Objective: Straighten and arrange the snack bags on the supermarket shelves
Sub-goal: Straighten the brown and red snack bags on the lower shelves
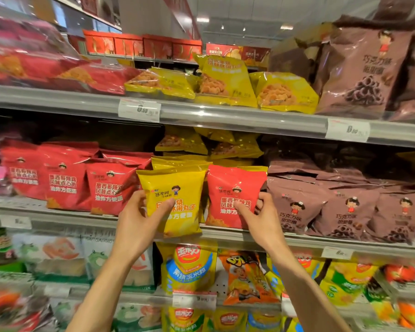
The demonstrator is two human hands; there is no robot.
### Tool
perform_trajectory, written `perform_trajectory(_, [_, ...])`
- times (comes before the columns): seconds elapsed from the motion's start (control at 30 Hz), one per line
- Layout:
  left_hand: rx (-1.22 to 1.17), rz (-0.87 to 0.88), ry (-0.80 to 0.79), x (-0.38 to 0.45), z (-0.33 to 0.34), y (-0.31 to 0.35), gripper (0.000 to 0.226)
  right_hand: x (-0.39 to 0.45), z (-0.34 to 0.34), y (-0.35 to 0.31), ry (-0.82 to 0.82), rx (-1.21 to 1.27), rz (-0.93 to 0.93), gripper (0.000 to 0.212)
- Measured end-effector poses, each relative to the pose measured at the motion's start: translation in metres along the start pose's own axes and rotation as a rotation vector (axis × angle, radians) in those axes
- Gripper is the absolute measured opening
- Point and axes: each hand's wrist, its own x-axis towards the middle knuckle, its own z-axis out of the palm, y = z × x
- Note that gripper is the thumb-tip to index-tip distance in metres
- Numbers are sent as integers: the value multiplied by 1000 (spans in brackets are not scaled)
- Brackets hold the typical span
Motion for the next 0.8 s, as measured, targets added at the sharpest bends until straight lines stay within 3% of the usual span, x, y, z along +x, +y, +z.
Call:
perform_trajectory(0.27, [10,-21,9,-2,-5,-3,35,9,-18,-4,-127,57,-99,19])
perform_trajectory(0.53, [23,-39,-11,-1,2,0,42,17,-52,-5,-209,252,-63,36])
perform_trajectory(0.73, [70,-3,-48,1,29,12,49,6,-79,-8,-174,220,-90,35])
perform_trajectory(0.8, [122,23,-42,4,44,16,63,0,-88,-9,-136,184,-110,35])
